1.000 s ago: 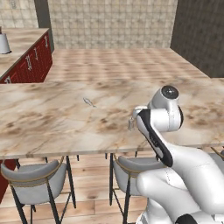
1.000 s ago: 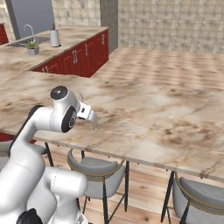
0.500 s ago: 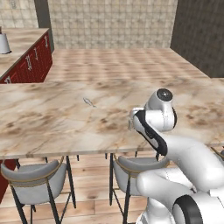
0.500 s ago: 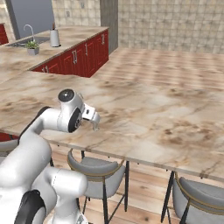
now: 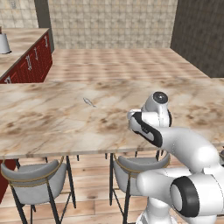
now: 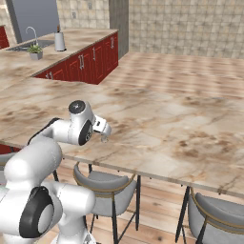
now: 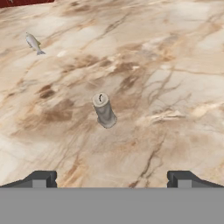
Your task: Pick the candle and jar from the dining table and place them in the open cabinet. Close the cabinet after placing the objects.
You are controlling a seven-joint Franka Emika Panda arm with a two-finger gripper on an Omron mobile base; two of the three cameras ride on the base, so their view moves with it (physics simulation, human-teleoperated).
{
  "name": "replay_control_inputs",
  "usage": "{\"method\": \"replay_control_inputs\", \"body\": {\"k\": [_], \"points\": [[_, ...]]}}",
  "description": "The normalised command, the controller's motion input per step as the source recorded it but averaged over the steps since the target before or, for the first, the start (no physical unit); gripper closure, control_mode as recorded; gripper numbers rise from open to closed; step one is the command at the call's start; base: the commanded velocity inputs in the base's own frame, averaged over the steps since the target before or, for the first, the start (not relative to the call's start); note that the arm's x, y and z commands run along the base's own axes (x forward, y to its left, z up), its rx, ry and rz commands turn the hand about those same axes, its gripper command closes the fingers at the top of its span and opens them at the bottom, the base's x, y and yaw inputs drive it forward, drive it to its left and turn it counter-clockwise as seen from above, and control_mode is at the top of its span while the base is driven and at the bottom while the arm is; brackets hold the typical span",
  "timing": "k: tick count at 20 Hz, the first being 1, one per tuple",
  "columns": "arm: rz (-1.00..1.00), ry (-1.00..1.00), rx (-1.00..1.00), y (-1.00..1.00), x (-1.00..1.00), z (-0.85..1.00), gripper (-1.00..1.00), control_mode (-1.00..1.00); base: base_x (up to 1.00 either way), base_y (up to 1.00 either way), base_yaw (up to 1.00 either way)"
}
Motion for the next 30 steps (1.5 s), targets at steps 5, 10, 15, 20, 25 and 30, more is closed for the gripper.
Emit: {"method": "replay_control_inputs", "body": {"k": [5, 10, 15, 20, 25, 30], "points": [[0.00, 0.00, 0.02, 0.00, 0.15, -0.15, -1.00, -1.00, 0.00, 0.00, 0.00], [0.00, 0.00, 0.00, 0.00, 0.11, -0.12, -1.00, -1.00, 0.00, 0.00, 0.00], [0.00, 0.00, 0.00, 0.00, 0.10, -0.11, -1.00, -1.00, 0.00, 0.00, 0.00], [0.00, 0.02, 0.00, 0.00, 0.05, -0.03, -1.00, -1.00, 0.00, 0.00, 0.00], [0.00, 0.01, 0.00, 0.01, 0.04, -0.03, -1.00, -1.00, 0.00, 0.00, 0.00], [0.00, 0.00, 0.00, 0.08, 0.12, -0.05, -1.00, -1.00, 0.00, 0.00, 0.00]]}}
